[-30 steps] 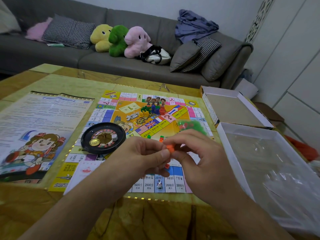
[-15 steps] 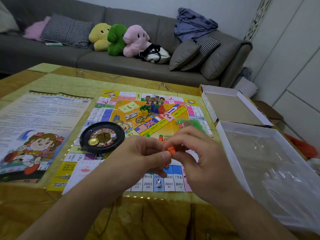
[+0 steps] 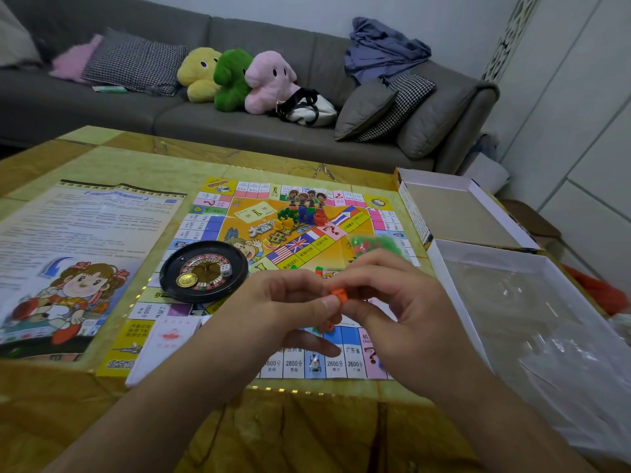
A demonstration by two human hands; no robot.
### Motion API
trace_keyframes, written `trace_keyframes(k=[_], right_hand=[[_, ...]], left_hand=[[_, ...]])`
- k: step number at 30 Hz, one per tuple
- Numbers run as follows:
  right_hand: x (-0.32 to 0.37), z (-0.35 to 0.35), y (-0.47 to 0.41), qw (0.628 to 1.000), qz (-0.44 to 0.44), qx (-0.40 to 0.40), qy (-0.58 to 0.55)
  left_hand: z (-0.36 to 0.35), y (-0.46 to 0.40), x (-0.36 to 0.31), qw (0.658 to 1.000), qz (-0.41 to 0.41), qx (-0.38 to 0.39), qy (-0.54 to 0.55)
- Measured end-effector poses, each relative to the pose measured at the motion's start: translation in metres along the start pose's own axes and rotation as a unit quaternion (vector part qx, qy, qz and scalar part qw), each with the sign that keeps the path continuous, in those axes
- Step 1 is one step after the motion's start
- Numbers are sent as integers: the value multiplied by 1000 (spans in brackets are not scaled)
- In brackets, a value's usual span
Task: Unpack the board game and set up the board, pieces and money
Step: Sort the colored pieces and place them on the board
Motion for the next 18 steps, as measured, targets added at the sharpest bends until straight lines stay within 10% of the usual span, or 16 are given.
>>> trace_keyframes(k=[18], right_hand=[[3, 2, -2, 996, -44, -21, -68]], left_hand=[[-6, -3, 10, 994, 32, 31, 103]])
Point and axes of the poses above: each hand's wrist, its own y-axis away from the middle knuckle, its own z-axis out of the back of the hand, x = y × z, the point moved 4 cm from there along -y, towards the middle knuckle, and after that the axes turned 15 degrees about y, right-handed, at the moved point
